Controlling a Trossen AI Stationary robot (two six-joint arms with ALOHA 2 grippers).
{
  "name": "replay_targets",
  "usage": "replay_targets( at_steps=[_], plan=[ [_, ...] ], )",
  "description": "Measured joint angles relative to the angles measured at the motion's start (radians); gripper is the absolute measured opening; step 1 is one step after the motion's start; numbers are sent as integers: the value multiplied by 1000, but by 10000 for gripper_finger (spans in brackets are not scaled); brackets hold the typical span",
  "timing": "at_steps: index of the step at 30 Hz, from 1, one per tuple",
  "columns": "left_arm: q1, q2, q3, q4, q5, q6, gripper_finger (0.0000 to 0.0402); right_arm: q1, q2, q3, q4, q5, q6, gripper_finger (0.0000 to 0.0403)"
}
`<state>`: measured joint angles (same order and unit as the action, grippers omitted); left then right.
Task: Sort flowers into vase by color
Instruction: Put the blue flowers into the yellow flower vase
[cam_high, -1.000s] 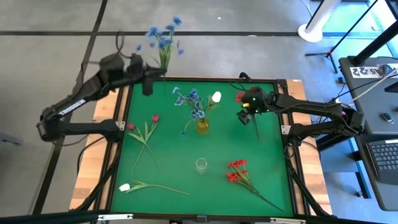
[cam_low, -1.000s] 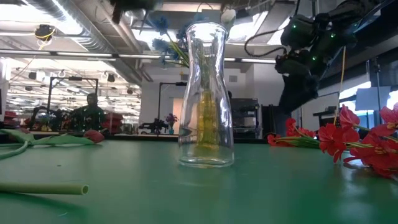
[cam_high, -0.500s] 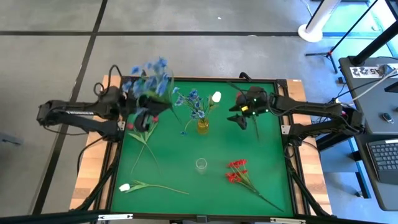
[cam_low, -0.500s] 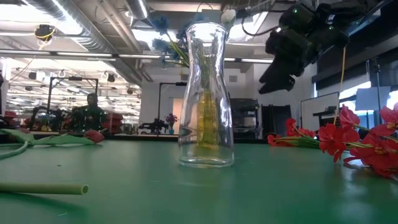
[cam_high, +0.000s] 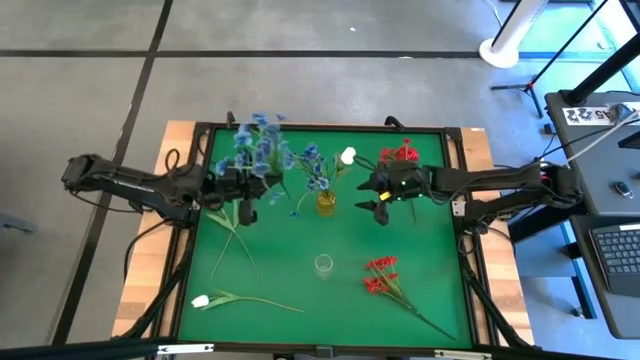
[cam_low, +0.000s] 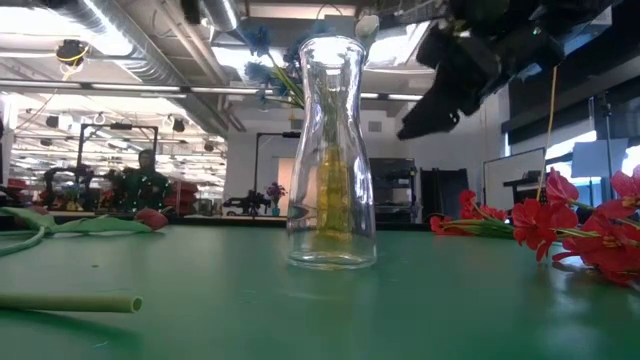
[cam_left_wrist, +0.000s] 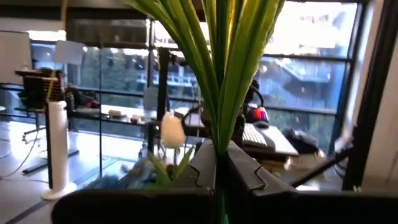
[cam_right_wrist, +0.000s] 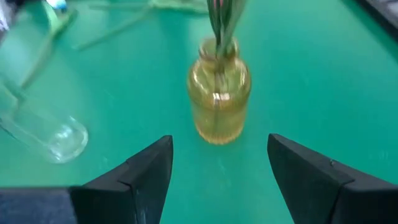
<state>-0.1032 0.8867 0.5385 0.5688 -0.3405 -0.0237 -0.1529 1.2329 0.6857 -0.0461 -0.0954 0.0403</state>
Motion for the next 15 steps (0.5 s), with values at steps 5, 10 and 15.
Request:
replay_targets(
  at_steps=[5, 10, 15],
  plan=[
    [0, -21, -168, 226, -41, -44, 2, 3, 66, 0, 4, 7, 3, 261],
    [0, 16, -275, 432, -47, -74, 2, 3, 129, 0, 96, -1, 5, 261],
    [1, 105, -282, 534, -61, -78, 2, 2, 199, 0, 228, -20, 8, 261]
  ],
)
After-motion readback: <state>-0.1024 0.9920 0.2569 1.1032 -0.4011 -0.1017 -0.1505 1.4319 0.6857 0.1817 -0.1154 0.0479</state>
